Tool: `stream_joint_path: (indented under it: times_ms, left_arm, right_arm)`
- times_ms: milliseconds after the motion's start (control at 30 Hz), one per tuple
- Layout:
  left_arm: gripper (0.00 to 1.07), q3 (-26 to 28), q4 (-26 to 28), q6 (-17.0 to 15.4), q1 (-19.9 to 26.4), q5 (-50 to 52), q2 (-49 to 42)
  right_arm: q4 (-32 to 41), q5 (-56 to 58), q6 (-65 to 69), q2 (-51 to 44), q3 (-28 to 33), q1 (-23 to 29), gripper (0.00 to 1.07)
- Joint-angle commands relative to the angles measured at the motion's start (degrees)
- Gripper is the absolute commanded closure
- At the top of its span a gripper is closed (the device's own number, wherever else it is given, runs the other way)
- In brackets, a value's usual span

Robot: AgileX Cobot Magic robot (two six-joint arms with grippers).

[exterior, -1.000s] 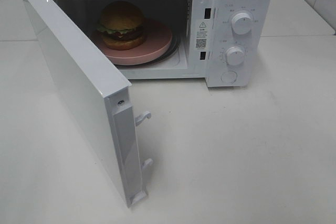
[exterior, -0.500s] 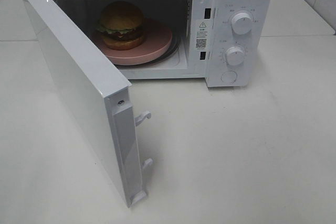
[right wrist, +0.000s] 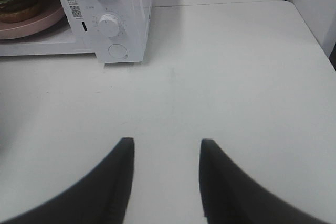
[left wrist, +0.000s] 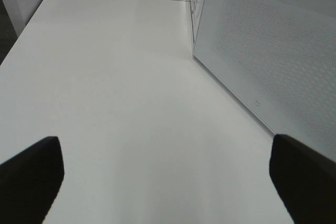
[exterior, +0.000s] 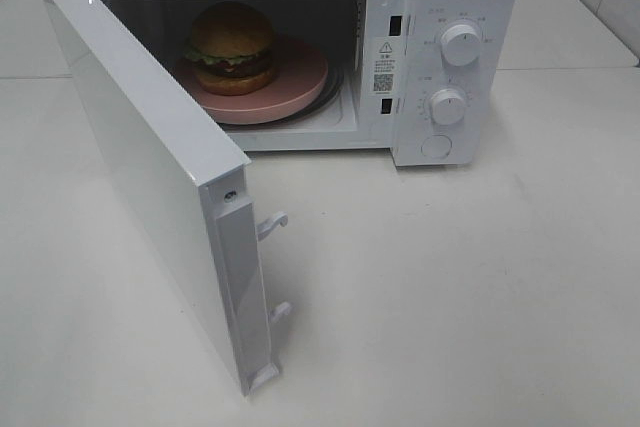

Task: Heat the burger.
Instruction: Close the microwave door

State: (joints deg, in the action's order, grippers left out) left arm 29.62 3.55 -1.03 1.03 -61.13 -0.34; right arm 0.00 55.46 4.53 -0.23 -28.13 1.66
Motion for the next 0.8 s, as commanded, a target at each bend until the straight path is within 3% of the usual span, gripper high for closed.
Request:
stream_joint_path:
  times_ms: [33, 267, 367, 433, 467, 500, 600, 800]
  left_arm:
    - [0.06, 0.00, 0.17, 0.00, -0.06, -0.17, -0.34]
    - [0.06, 0.00, 0.11, 0.00, -0.06, -0.17, -0.34]
    - [0.06, 0.00, 0.11, 0.00, -0.06, -0.17, -0.34]
    - [0.06, 0.00, 0.17, 0.00, -0.06, -0.17, -0.34]
    - [0.06, 0.00, 0.17, 0.00, -0.06, -0.17, -0.34]
    - [0.06, 0.00, 0.17, 0.00, -0.06, -0.17, -0.34]
    - [0.06, 0.00, 0.23, 0.00, -0.06, -0.17, -0.34]
    - [0.06, 0.00, 0.17, -0.17, -0.06, -0.17, -0.34]
  right_arm:
    - [0.00, -0.52, 0.23, -1.43, 0.11, -0.23, 0.66]
    - [0.00, -0.52, 0.46, -1.43, 0.11, -0.23, 0.66]
    - [0.00, -0.52, 0.46, -1.43, 0.11, -0.23, 0.61]
    - [0.00, -0.52, 0.52, -1.43, 0.11, -0.23, 0.49]
    - [0.00, -0.52, 0.52, -1.43, 0.11, -0.23, 0.49]
    - [0.00, -0.52, 0.57, -1.43, 0.11, -0.23, 0.37]
    - [0.00, -0.52, 0.63, -1.43, 0.11, -0.23, 0.24]
    - [0.00, -0.52, 0.63, -1.43, 0.11, -0.23, 0.23]
